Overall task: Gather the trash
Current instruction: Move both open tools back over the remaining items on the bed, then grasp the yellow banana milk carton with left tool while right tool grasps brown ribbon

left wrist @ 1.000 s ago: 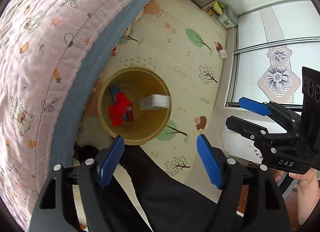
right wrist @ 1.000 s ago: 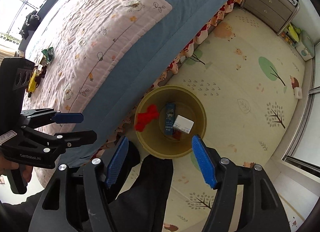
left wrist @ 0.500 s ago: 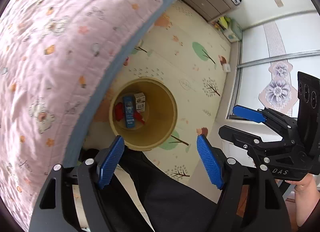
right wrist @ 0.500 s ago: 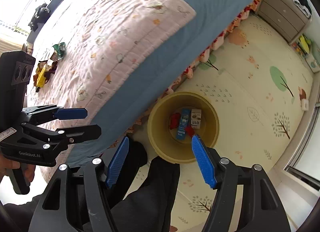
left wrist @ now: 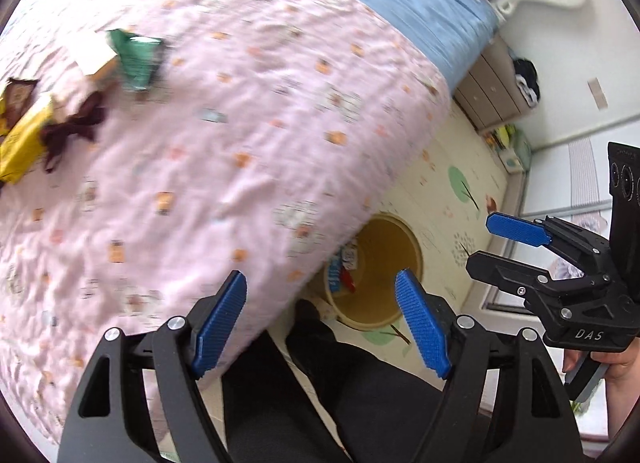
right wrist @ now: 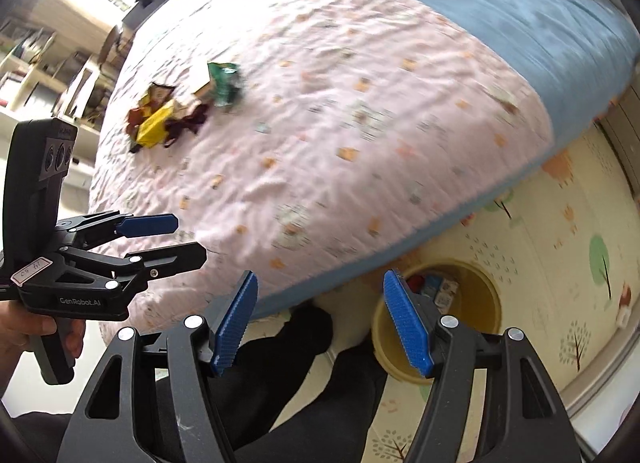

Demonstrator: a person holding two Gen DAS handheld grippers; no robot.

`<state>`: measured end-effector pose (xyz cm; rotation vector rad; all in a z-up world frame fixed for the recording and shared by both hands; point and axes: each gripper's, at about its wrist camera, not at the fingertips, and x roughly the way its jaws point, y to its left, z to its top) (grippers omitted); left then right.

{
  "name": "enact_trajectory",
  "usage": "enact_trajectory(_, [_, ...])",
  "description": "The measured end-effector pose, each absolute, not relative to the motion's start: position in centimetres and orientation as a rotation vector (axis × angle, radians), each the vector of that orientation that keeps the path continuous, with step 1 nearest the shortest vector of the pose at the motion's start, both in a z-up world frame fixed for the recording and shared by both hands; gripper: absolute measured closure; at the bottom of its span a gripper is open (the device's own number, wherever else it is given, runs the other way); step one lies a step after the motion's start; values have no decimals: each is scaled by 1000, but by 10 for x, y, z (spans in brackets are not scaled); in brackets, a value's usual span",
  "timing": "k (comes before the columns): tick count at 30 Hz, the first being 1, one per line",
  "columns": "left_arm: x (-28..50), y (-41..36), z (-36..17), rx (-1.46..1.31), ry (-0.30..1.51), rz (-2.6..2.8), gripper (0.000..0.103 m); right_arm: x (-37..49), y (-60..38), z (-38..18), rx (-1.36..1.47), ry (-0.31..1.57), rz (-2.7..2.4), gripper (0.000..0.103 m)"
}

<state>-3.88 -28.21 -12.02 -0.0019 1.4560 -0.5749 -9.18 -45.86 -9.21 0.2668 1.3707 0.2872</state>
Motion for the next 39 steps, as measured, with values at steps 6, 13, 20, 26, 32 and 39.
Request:
enact_trajectory(6, [-10, -203, -108, 19, 1392, -502, 26, -45, -377, -82, 204, 1353, 384, 39])
enact_trajectory(13, [26, -127, -109, 32, 1355, -431, 25, -3, -302, -81, 118, 1332, 446, 39])
enact_trajectory(20, [60, -82, -126, 85, 1321, -367, 25, 23, -264, -83, 92, 1340, 482, 39])
enact_trajectory(26, [88, -73, -139, 155, 1312, -348, 25, 45, -245, -99, 57, 1368, 518, 39])
enact_trajectory(32, [124, -76, -151, 256, 1308, -377, 22, 72, -232, -121, 58, 1406, 546, 39])
enact_trajectory(39, [167, -83, -176, 371, 1333, -456, 21, 100, -226, -151, 81, 1469, 555, 39])
